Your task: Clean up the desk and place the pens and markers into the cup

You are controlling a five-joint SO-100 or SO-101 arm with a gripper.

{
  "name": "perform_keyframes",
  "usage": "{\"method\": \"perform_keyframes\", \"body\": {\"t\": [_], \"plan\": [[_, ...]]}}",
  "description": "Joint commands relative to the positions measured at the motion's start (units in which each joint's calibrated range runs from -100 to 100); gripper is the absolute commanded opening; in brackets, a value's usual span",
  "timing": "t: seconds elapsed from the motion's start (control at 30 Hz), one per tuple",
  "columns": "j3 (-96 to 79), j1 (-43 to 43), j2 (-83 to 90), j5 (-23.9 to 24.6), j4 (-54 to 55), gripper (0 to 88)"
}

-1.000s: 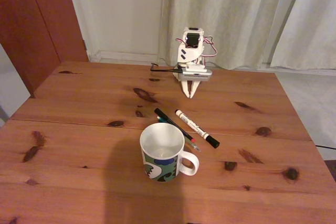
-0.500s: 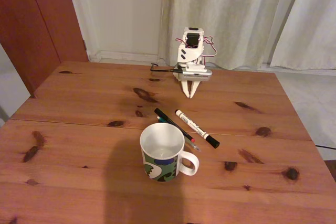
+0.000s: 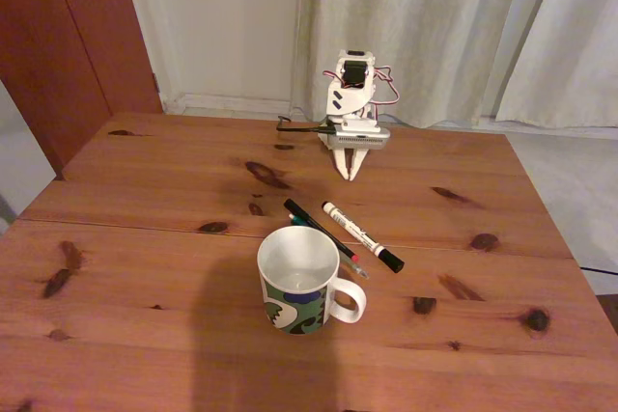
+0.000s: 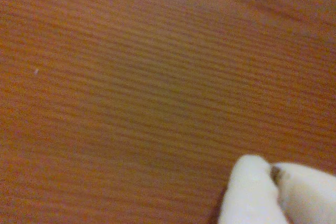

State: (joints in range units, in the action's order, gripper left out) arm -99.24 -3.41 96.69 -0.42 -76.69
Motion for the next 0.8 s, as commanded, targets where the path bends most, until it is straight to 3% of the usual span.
{"method": "perform_keyframes", "body": {"t": [0.0,0.47,0.77], "plan": [[-0.3,-0.6,0.0,-0.5,-0.6,0.9],[4.1,1.7,-1.8,-0.8,-0.1,0.8],[25.6,1.3,-26.1,-0.8,-0.1,0.8]]}}
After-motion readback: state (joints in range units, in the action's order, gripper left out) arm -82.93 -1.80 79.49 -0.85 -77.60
